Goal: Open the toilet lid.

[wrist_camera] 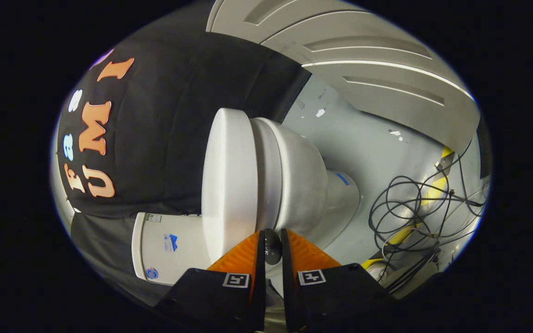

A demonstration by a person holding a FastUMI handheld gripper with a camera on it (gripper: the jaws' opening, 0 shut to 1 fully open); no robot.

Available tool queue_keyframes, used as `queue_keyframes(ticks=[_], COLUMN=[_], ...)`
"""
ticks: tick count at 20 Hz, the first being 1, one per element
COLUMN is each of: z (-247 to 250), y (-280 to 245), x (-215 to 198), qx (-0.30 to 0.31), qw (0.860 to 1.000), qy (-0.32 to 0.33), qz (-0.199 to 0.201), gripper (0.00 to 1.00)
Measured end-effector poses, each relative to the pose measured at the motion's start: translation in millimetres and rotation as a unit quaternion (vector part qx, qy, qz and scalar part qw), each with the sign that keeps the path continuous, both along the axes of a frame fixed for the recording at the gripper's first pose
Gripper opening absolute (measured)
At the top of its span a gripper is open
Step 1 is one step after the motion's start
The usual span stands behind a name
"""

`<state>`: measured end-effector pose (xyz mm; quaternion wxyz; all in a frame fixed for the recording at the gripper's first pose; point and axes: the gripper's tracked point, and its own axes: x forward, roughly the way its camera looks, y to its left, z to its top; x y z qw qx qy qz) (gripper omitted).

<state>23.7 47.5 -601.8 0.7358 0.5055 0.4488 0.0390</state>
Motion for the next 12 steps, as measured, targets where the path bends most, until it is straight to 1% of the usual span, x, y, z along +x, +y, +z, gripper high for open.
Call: queue_keyframes(ticks=[2,3,5,6,7,9,12], z=[-1.6,-4.5,4.5,3.4,4.2,6.0,3.1], y=[-2.3,1.1,0.2,0.7,3.2,3.7,0.5], x=[-1.8,0.9,-1.9,3.7,-2.7,0.5,1.7], qx=[0.002,0.004,0.011,0.012,0.020,0.045,0.008], qw=[1.000,1.000,1.000,0.999,0.999,0.995,0.998], qy=[0.001,0.006,0.004,0.012,0.032,0.074,0.063], qz=[-0.002,-0.016,-0.022,-0.030,-0.025,-0.045,-0.029], gripper=[0.25,0.16,0.15,0.09,0.09,0.09,0.09])
